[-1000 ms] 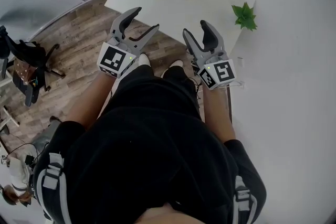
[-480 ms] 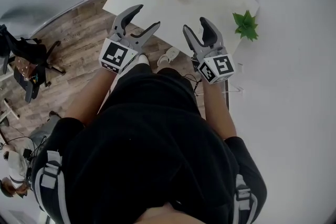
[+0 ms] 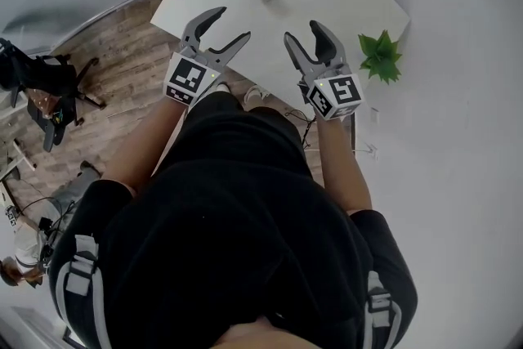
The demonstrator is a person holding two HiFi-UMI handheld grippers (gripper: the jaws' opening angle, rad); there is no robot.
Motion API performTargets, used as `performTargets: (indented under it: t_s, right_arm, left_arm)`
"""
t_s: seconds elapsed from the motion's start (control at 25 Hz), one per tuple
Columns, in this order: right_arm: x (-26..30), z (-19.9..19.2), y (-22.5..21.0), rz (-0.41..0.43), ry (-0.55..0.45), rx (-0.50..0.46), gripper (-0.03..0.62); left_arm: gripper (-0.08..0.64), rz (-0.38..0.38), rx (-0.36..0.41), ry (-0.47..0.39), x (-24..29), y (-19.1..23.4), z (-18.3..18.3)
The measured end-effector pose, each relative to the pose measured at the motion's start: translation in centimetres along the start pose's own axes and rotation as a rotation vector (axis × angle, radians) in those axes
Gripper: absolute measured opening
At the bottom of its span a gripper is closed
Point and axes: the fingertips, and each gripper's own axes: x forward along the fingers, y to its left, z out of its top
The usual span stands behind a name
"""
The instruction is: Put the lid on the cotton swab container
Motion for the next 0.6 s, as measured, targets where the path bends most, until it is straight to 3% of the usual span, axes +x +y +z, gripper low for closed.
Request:
performTargets:
  t_s: [0.32, 0.6]
  right_arm:
    - [3.0, -2.9, -5.5, 0.005, 0.03, 0.081, 0.264]
    - [6.3, -4.2, -8.5, -0.055, 0.049, 0.144, 0.262]
  left_arm:
    - [0.288, 0.03, 0.014, 0.081, 5.0, 1.2, -3.5]
    - [0.288, -0.051, 0.049, 0.102, 9.1, 2.8, -6.2]
